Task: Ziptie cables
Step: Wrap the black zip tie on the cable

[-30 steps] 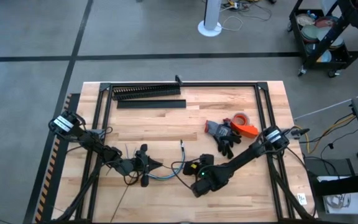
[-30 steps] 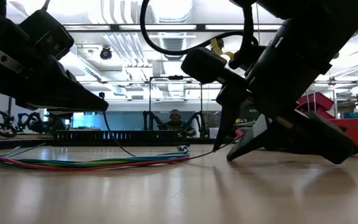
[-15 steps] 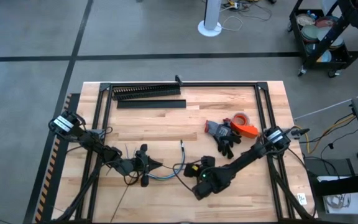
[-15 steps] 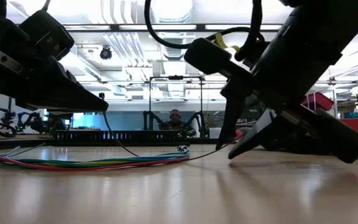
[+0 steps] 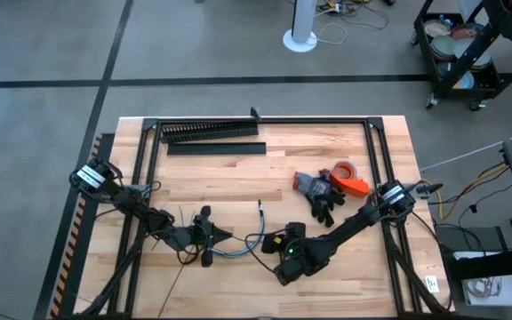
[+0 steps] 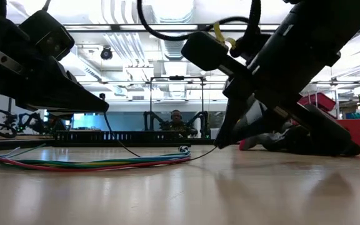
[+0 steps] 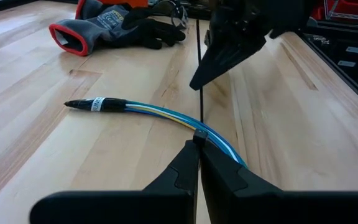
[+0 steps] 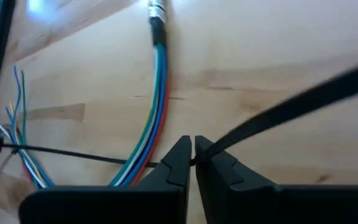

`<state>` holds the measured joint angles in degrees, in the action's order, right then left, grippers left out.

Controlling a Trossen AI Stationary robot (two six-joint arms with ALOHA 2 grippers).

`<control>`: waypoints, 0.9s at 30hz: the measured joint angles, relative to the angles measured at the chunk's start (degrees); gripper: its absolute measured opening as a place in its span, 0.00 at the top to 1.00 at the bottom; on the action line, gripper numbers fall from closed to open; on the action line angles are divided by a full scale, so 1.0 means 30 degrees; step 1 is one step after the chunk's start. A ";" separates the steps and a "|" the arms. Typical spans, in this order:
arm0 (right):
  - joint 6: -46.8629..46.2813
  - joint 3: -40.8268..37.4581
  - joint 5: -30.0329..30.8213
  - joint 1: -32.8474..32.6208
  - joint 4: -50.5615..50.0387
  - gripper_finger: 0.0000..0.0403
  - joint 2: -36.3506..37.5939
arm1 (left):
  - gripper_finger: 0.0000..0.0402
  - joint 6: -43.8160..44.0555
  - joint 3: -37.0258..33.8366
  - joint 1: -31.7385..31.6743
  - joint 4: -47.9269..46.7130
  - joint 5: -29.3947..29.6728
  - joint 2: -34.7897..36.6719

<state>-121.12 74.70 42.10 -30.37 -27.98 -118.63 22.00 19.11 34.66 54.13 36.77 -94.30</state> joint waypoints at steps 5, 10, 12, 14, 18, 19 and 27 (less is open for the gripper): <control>0.3368 0.0000 0.0683 0.0108 0.0044 1.00 0.0000 | 1.00 0.0000 0.0000 -0.0001 0.0041 0.0000 0.0000; 0.7525 0.0000 0.1063 0.0511 0.0858 1.00 0.0000 | 1.00 -0.0145 0.0420 -0.0001 0.0044 0.0006 -0.0006; 0.9498 0.0010 0.1038 0.0774 0.1588 1.00 0.0000 | 1.00 -0.0293 0.0732 -0.0001 -0.0180 0.0011 -0.0050; 1.1404 0.0294 0.1023 0.1017 0.1616 1.00 0.0000 | 1.00 -0.0306 0.1046 -0.0046 -0.0602 0.0007 -0.0083; 1.5353 0.0978 0.1042 0.1386 0.1457 1.00 0.0000 | 1.00 -0.0499 0.1376 -0.0146 -0.0742 0.0036 -0.0087; 1.6326 0.1129 0.1038 0.1453 0.1423 1.00 0.0000 | 1.00 -0.0559 0.1384 -0.0153 -0.0765 0.0064 -0.0087; 2.0808 0.1600 -0.0635 0.2249 0.1359 1.00 -0.0049 | 1.00 -0.0518 0.1319 -0.0582 -0.0823 0.0095 -0.0095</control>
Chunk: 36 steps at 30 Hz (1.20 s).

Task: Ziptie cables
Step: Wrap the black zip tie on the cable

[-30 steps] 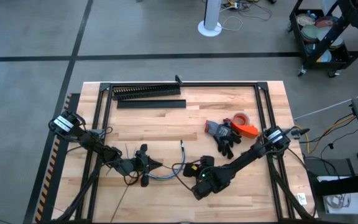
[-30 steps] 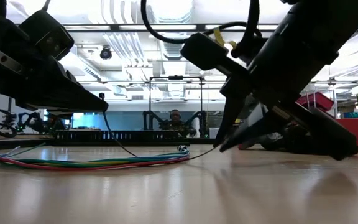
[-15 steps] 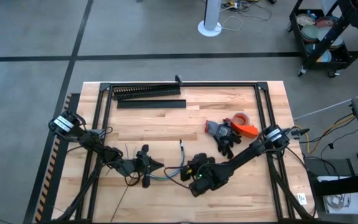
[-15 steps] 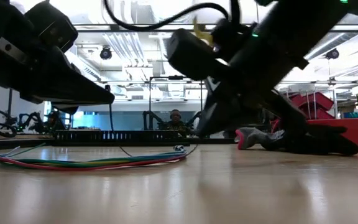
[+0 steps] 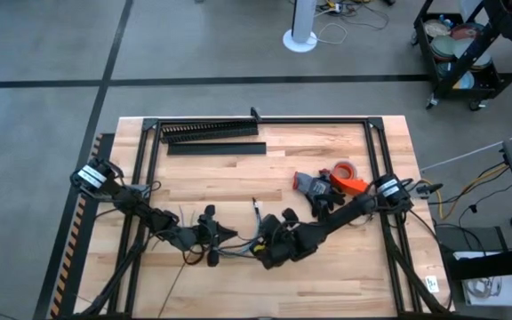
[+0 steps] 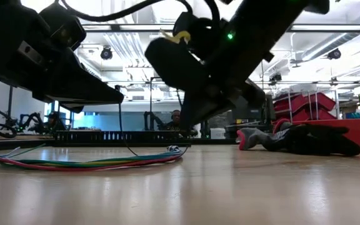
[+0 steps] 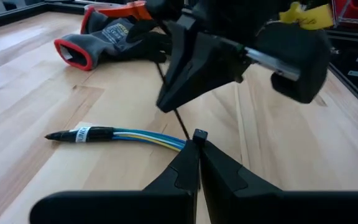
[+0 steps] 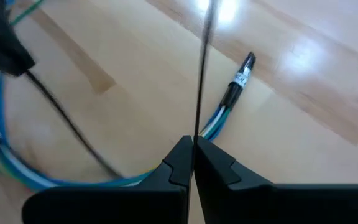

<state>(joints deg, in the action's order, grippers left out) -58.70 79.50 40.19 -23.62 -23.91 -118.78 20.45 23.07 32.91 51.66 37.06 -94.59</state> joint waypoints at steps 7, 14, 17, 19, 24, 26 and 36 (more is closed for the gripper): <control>0.2572 0.0017 0.0461 0.0038 -0.0040 1.00 -0.0239 | 1.00 0.0158 0.0007 -0.0201 -0.0096 -0.0005 -0.0007; 0.5060 0.0950 0.0731 0.0140 -0.1340 1.00 -0.1105 | 1.00 0.0951 0.0007 -0.0810 -0.0363 -0.0115 -0.0018; 0.5896 0.2669 0.1375 0.0111 -0.3904 1.00 -0.1789 | 1.00 0.2188 0.0015 -0.1441 -0.1155 -0.0160 -0.0029; 0.6068 0.3798 0.1745 0.0133 -0.5700 1.00 -0.2313 | 1.00 0.2732 0.0095 -0.1740 -0.1733 -0.0182 -0.0036; 0.6766 0.5813 0.1813 0.0162 -0.8301 1.00 -0.3525 | 1.00 0.2994 0.0148 -0.2004 -0.1729 -0.0182 -0.0044; 0.7337 0.6499 0.1739 0.0172 -0.8988 1.00 -0.4093 | 1.00 0.3438 0.0153 -0.2169 -0.1713 -0.0175 -0.0044; 0.7442 1.0683 0.1488 0.0264 -1.3390 1.00 -0.6763 | 1.00 0.4740 0.0188 -0.2761 -0.2259 -0.0707 -0.0029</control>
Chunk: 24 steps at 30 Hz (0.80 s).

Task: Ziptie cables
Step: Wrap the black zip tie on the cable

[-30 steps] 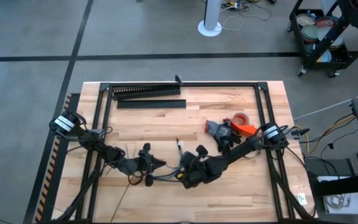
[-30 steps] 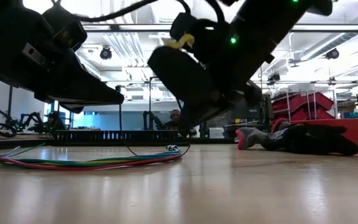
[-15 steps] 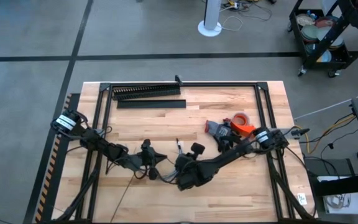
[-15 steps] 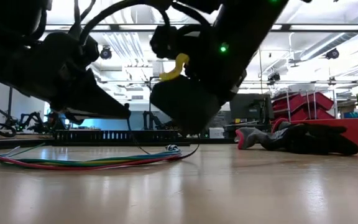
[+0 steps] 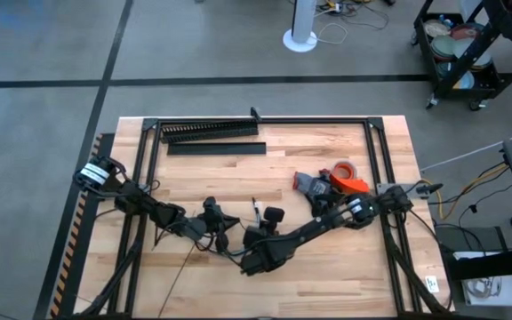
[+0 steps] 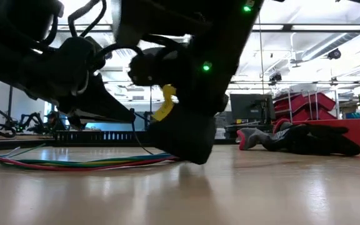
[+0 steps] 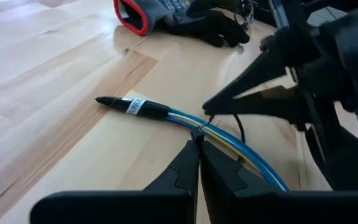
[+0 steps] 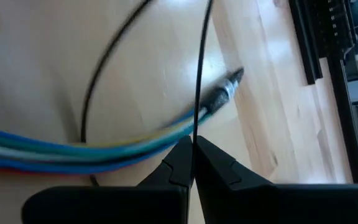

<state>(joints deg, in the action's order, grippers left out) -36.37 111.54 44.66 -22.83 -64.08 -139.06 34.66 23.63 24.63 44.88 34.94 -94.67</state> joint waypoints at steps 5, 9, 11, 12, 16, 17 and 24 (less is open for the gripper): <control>-0.0176 0.0678 0.0136 0.0000 -0.0308 1.00 -0.0212 | 1.00 0.0659 -0.0006 -0.0039 -0.0849 -0.0035 0.0000; -0.1165 0.0635 0.0114 -0.0002 -0.1257 1.00 -0.0212 | 1.00 0.0788 -0.0006 -0.0046 -0.0933 0.0044 0.0000; -0.1323 0.0635 -0.0081 -0.0015 -0.1317 1.00 -0.0212 | 1.00 0.0936 -0.0006 -0.0122 -0.0950 0.0073 0.0000; -0.1309 0.0629 -0.0291 -0.0015 -0.1323 1.00 -0.0212 | 1.00 0.1113 -0.0006 -0.0170 -0.0971 0.0079 0.0000; -0.1161 0.0627 -0.0703 -0.0015 -0.1331 1.00 -0.0212 | 1.00 0.1594 -0.0006 -0.0322 -0.0996 0.0068 0.0000; -0.1133 0.0627 -0.0776 -0.0014 -0.1324 1.00 -0.0212 | 1.00 0.1719 -0.0006 -0.0369 -0.0998 0.0061 0.0000; -0.0399 0.0620 -0.0886 0.0044 -0.1295 1.00 -0.0212 | 1.00 0.2515 -0.0006 -0.0505 -0.1468 -0.0054 0.0000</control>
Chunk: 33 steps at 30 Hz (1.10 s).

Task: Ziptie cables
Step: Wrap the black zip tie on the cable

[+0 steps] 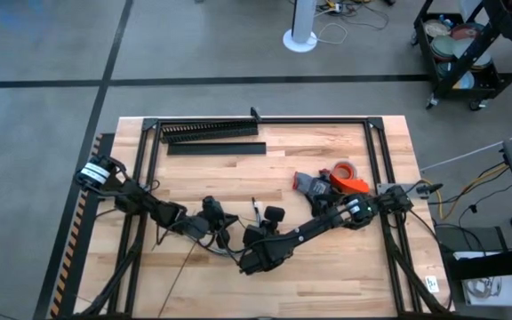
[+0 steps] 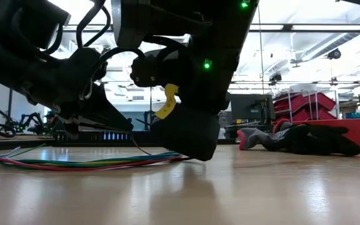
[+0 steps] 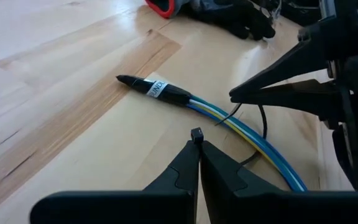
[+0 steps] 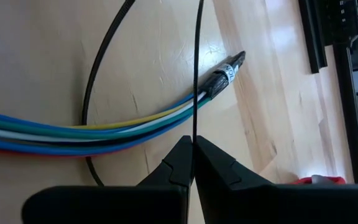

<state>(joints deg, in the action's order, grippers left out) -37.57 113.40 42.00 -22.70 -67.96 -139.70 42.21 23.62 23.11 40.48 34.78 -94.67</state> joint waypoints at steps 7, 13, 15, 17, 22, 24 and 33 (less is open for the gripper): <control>0.1099 0.0000 0.0015 0.0223 0.0132 1.00 0.0007 | 1.00 0.0497 -0.0007 -0.0386 -0.0150 -0.0739 0.0007; 0.1433 0.0000 0.0015 0.0331 0.0192 1.00 0.0007 | 1.00 0.0820 -0.0007 -0.0423 -0.0356 -0.0807 0.0007; 0.1571 -0.0007 -0.0022 0.0386 0.0243 1.00 0.0007 | 1.00 0.0946 0.0020 -0.0430 -0.0620 -0.0828 0.0014; 0.1854 -0.0007 -0.0241 0.0451 0.0254 1.00 0.0015 | 1.00 0.0976 0.0294 -0.0464 -0.1236 -0.0890 0.0015; 0.2060 -0.0007 -0.0481 0.0495 0.0252 1.00 0.0025 | 1.00 0.0970 0.1457 -0.0525 -0.3584 -0.0915 0.0015; 0.1922 -0.0007 -0.0484 0.0495 0.0222 1.00 0.0029 | 1.00 0.0895 0.1727 -0.0532 -0.4094 -0.0909 0.0015; 0.1798 0.0095 -0.0789 0.0587 -0.0244 1.00 0.0029 | 1.00 0.2081 0.1858 -0.0634 -0.4431 -0.1872 0.0015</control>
<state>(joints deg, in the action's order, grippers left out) -32.17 113.69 39.63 -20.94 -68.70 -139.61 48.45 29.19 21.21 27.19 29.16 -94.63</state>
